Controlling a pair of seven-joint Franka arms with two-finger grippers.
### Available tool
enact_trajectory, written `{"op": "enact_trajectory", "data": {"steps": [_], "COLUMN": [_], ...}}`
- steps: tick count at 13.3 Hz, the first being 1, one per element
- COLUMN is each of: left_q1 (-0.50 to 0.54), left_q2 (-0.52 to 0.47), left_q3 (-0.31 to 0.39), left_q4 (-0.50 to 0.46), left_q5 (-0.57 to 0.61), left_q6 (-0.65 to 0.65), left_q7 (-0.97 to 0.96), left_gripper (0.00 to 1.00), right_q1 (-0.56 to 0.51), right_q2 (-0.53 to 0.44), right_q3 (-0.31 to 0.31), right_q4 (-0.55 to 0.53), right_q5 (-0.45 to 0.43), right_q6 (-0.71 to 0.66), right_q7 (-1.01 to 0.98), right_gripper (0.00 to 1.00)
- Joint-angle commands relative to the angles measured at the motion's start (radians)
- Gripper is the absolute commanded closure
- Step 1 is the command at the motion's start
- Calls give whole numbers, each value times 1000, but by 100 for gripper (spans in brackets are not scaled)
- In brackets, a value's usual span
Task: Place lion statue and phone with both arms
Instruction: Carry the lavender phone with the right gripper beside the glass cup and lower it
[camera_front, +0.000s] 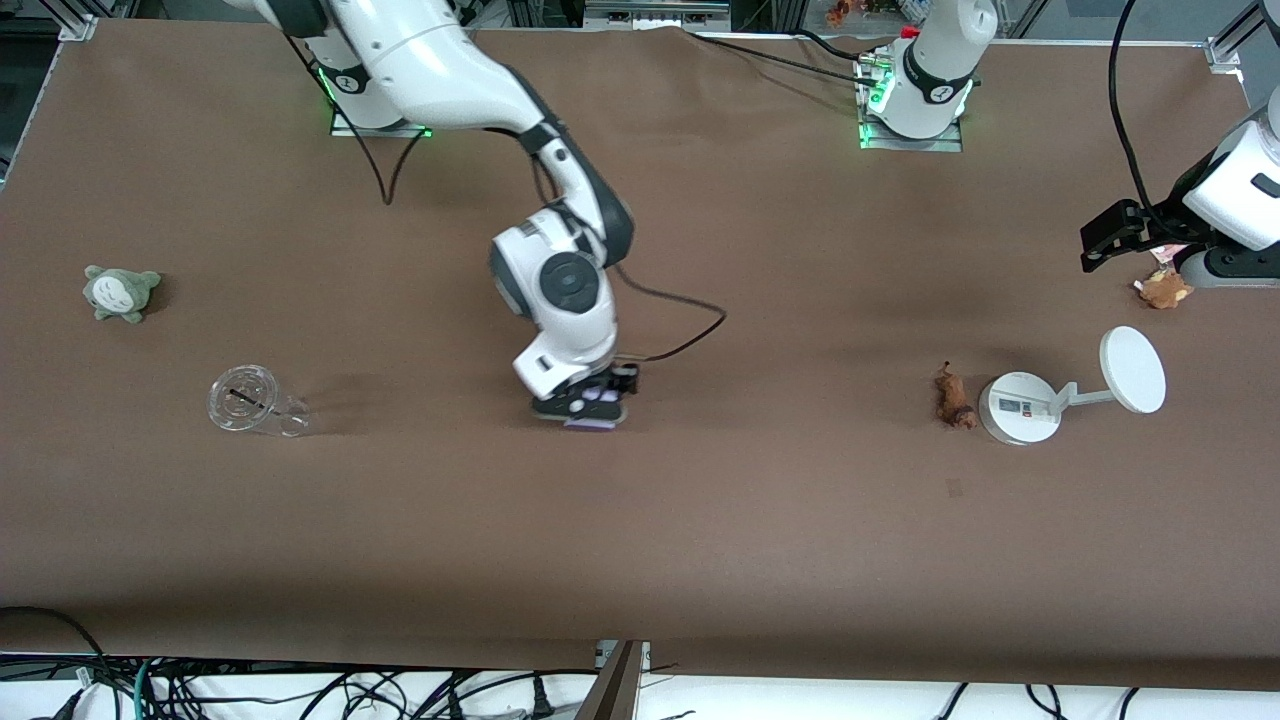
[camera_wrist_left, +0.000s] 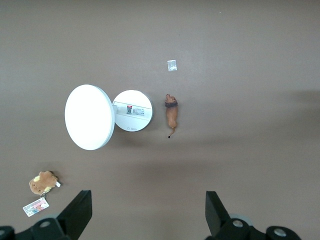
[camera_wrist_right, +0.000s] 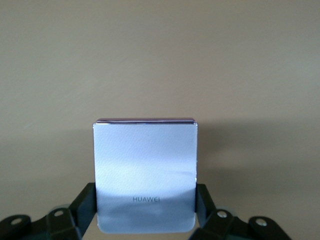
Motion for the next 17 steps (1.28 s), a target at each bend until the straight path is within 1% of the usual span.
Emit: {"op": "enact_trajectory", "data": {"steps": [1, 3, 4, 6, 7, 11, 15, 17], "left_q1": [-8, -11, -11, -11, -11, -10, -11, -8], "left_q2": [-2, 1, 3, 6, 9, 7, 10, 10], "left_q3": [8, 8, 8, 8, 8, 7, 8, 8], "left_q4": [-4, -4, -1, -1, 1, 2, 10, 12], "left_q5": [-24, -27, -35, -45, -45, -48, -61, -61], "left_q6": [6, 6, 7, 7, 9, 7, 7, 7], "left_q7": [19, 19, 19, 15, 16, 15, 15, 18], "left_gripper": [0, 0, 0, 0, 0, 0, 0, 0], "right_q1": [-137, -221, -258, -342, -364, -403, -409, -418], "right_q2": [-57, -65, -65, -64, -64, -71, -125, -142], "right_q3": [17, 17, 17, 21, 23, 18, 17, 17], "right_q4": [-18, -19, -21, -53, -65, -110, -226, -284], "right_q5": [3, 4, 4, 6, 6, 6, 6, 6], "right_q6": [-83, -121, -141, -144, -144, -160, -144, -112], "right_q7": [-181, -290, -331, -442, -482, -530, -542, -551], "right_gripper": [44, 45, 47, 47, 47, 47, 47, 47]}}
